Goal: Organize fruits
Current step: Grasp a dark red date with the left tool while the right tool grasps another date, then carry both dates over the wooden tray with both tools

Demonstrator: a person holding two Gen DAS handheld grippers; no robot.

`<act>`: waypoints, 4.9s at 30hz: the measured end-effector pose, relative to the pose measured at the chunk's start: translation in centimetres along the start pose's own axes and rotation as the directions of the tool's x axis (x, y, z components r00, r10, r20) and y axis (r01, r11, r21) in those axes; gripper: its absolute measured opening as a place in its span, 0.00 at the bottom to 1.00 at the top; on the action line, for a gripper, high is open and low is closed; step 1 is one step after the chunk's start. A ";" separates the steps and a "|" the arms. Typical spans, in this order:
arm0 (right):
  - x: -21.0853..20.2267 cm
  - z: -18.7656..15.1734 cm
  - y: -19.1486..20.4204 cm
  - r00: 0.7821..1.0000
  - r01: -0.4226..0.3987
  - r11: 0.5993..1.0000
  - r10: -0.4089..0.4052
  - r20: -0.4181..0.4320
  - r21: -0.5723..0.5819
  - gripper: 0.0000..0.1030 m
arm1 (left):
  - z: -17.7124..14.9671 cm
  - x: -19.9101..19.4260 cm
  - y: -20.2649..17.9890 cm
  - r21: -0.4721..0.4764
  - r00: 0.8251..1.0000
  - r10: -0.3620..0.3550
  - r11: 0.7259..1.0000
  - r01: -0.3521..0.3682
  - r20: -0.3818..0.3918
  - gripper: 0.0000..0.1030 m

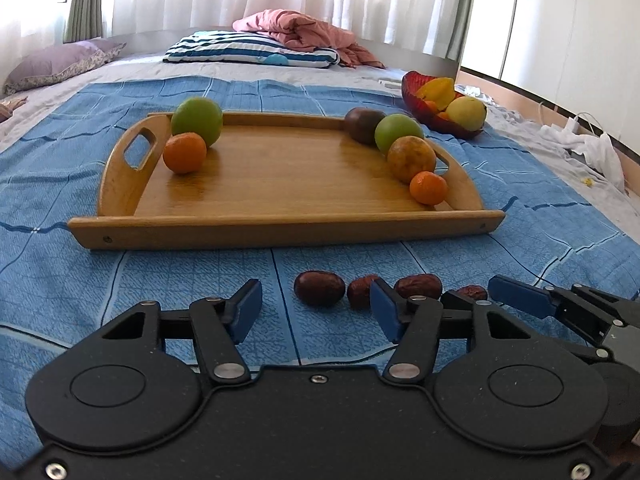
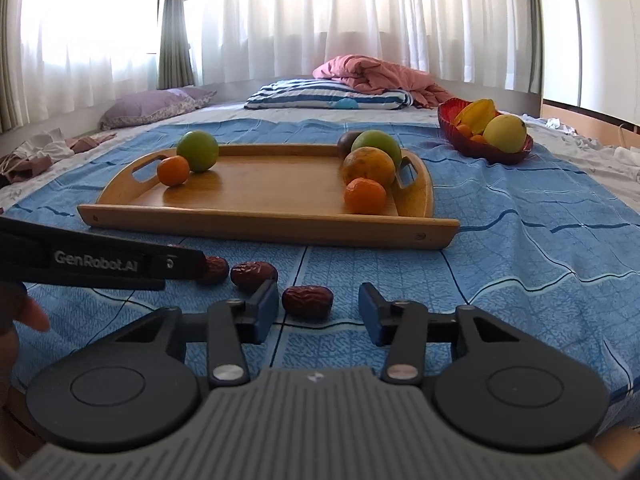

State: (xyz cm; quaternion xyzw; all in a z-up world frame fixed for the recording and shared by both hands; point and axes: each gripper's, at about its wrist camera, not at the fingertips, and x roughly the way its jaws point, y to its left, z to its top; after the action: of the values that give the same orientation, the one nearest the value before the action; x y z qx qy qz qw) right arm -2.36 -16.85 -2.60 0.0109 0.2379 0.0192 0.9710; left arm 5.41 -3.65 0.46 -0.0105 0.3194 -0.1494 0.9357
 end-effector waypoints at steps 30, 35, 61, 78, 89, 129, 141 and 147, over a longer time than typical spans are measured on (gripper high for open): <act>0.0 -0.7 1.8 0.994 0.100 0.990 -0.105 0.040 0.103 0.36 | -0.1 0.2 -0.7 -0.023 1.000 0.024 0.999 -0.023 0.006 0.27; 0.1 -0.6 1.9 0.994 0.102 0.990 -0.106 0.040 0.094 0.32 | -0.1 -0.1 -0.6 -0.021 0.999 0.033 0.999 -0.032 0.013 0.26; 0.4 2.0 2.4 0.991 0.092 0.993 -0.099 0.094 0.075 0.31 | 2.7 -1.4 3.4 -0.049 0.989 0.123 0.992 -0.119 0.083 0.26; 3.3 5.4 1.8 0.991 0.072 0.993 -0.082 0.101 0.095 0.31 | 5.0 0.2 6.1 -0.059 0.986 0.144 0.988 -0.140 0.082 0.26; 6.3 6.3 1.8 0.994 0.079 0.993 -0.085 0.063 0.083 0.31 | 6.2 2.4 7.6 -0.089 0.989 0.136 0.987 -0.131 0.061 0.26; 10.5 7.8 1.0 0.994 0.092 0.991 -0.085 -0.074 0.100 0.31 | 9.0 9.2 9.9 -0.099 0.988 0.154 0.983 -0.154 -0.011 0.26; 11.3 7.7 0.7 0.991 0.092 0.990 -0.081 -0.102 0.111 0.31 | 9.3 9.7 9.8 -0.086 0.986 0.165 0.982 -0.165 -0.009 0.26; 11.3 7.7 0.7 0.991 0.091 0.990 -0.080 -0.103 0.110 0.31 | 9.3 9.8 9.8 -0.083 0.986 0.168 0.982 -0.168 -0.008 0.26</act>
State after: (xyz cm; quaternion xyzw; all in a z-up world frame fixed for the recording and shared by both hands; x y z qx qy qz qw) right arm 11.22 -15.81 -1.01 0.0556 0.2865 -0.0358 0.9558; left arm 21.03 2.21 0.93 -0.0223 0.3257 -0.0563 0.9435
